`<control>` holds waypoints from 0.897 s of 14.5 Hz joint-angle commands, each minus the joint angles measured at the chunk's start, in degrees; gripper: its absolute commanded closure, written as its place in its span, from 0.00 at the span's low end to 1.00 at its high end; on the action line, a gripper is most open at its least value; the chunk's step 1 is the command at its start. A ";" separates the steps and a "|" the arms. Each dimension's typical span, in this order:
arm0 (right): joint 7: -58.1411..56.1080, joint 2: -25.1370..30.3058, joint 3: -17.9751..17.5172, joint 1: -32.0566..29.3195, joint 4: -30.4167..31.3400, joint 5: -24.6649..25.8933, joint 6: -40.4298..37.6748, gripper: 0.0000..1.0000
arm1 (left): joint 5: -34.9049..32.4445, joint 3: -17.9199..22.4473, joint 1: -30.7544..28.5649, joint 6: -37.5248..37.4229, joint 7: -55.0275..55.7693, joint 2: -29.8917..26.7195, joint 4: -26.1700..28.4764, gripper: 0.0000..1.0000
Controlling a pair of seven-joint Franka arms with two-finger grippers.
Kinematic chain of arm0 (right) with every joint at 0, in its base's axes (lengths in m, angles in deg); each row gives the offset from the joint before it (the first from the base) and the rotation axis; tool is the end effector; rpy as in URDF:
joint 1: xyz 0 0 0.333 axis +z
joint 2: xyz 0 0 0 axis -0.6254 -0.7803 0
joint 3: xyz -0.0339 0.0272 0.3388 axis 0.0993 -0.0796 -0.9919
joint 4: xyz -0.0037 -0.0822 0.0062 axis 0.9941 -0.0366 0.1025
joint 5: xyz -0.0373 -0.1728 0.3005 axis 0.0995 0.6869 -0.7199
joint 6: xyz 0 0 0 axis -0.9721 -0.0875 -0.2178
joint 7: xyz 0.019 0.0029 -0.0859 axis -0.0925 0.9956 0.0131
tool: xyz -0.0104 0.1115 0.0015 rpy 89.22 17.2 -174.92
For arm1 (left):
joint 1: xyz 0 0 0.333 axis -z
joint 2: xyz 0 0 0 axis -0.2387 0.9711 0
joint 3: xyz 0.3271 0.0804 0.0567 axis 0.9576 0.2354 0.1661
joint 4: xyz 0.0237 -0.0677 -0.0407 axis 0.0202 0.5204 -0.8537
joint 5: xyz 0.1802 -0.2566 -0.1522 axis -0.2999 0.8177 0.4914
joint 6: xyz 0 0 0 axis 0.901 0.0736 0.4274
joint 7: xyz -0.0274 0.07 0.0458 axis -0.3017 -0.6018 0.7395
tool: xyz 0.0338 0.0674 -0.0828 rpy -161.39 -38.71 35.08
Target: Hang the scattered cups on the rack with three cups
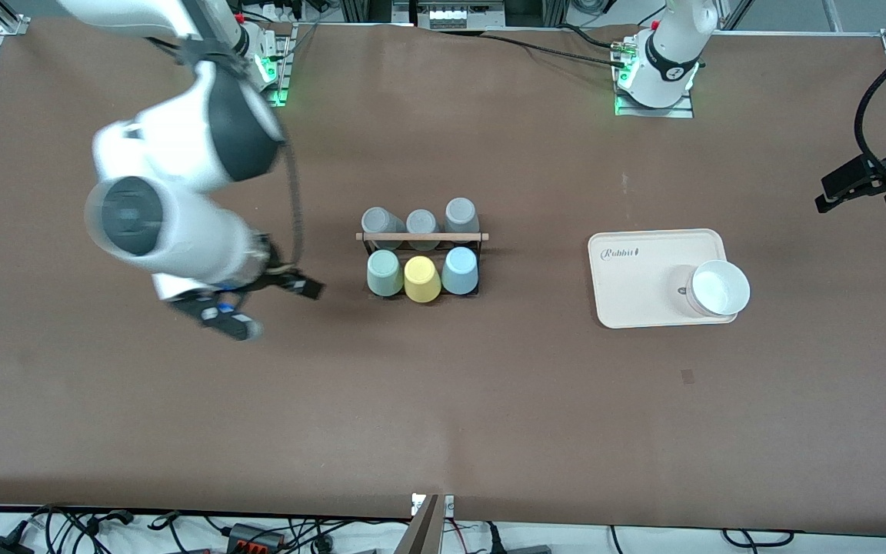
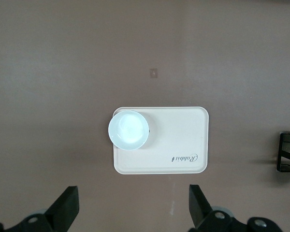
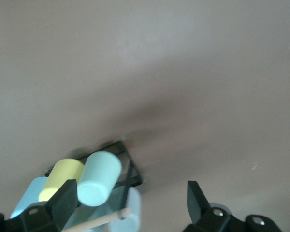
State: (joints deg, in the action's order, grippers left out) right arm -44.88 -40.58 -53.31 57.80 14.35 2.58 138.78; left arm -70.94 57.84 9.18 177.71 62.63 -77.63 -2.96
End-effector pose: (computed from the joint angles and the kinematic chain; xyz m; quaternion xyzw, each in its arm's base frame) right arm 0.6383 0.2329 0.5037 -0.9787 0.1908 0.0691 0.0313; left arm 0.5256 0.0214 0.6472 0.9993 0.0349 0.0071 0.0104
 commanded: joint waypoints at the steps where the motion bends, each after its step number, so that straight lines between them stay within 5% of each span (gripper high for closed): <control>1: -10.06 2.23 -1.02 -5.98 -1.43 0.54 -1.89 0.00 | -0.92 -0.08 -0.21 -0.17 -2.20 0.80 -1.57 0.00; 6: -28.68 7.06 -1.02 -17.23 -0.65 0.36 -4.71 0.00 | -0.74 -0.08 -1.35 -0.35 -8.54 0.80 -1.65 0.00; 10: -40.56 12.69 -1.02 -20.50 4.10 6.93 -3.83 0.00 | -2.23 -0.43 -1.26 -0.88 -8.45 0.80 -1.74 0.00; 13: -43.84 13.93 -1.11 -22.43 4.28 7.31 -3.48 0.00 | -3.38 -0.87 -0.91 -0.35 -8.71 1.06 -2.18 0.00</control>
State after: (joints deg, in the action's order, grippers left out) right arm -86.54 -29.01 -53.30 36.63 15.97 8.99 134.53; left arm -72.74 57.48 8.19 177.76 55.14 -77.62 -3.03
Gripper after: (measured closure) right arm 0.000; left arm 0.000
